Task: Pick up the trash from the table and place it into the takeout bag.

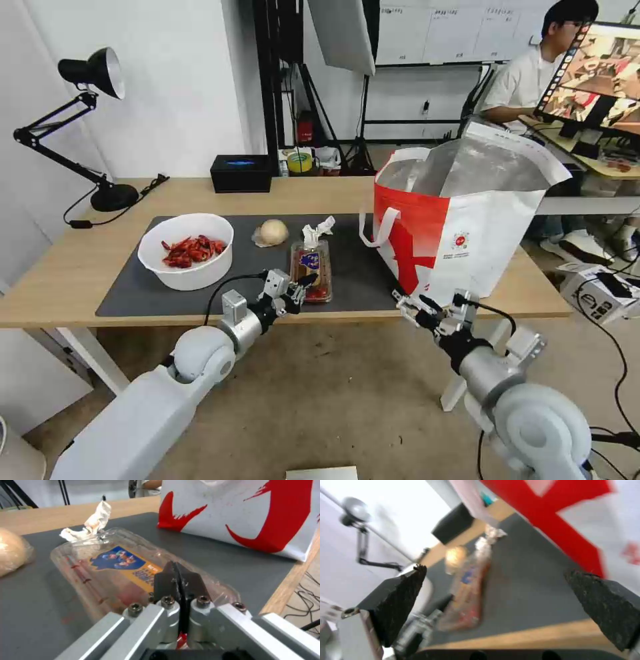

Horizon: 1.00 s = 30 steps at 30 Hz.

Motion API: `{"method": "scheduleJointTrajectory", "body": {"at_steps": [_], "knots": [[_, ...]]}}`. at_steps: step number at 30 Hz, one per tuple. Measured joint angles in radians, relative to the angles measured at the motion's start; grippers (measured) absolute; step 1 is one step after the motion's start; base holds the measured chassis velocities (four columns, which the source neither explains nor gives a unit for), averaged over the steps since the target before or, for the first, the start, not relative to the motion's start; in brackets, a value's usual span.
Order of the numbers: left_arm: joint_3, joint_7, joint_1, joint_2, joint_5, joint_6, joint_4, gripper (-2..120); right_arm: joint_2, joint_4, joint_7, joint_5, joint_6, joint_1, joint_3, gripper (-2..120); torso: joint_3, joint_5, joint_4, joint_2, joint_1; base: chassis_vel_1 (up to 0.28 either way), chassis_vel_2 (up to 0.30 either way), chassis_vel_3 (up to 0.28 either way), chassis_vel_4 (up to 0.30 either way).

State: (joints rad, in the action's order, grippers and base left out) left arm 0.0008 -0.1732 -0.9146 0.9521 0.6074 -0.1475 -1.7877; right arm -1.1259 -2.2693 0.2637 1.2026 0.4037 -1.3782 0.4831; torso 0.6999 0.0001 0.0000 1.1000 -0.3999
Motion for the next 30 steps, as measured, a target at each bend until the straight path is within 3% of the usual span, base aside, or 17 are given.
{"method": "scheduleJointTrajectory", "body": {"at_steps": [8, 14, 30], "knots": [[0.001, 0.004, 0.001, -0.008, 0.007, 0.009, 0.01, 0, 0.024, 0.066, 0.029, 0.125, -0.009, 0.125, -0.07, 100, 0.0, -0.0001, 0.0, 0.0, 0.0, 0.0, 0.0, 0.0, 0.0], [0.001, 0.007, 0.008, -0.013, 0.018, 0.011, 0.012, 0, 0.028, 0.155, 0.128, 0.224, 0.046, 0.278, -0.155, 100, 0.0, -0.0001, 0.0001, 0.0, 0.0, 0.0, 0.0, 0.0, 0.0], [0.0, -0.01, -0.001, -0.025, 0.02, 0.007, 0.011, 0, -0.03, 0.3, 0.284, 0.293, 0.152, 0.49, -0.277, 100, 0.0, -0.0002, 0.0, 0.0, 0.0, 0.0, 0.0, 0.0, 0.0]]}}
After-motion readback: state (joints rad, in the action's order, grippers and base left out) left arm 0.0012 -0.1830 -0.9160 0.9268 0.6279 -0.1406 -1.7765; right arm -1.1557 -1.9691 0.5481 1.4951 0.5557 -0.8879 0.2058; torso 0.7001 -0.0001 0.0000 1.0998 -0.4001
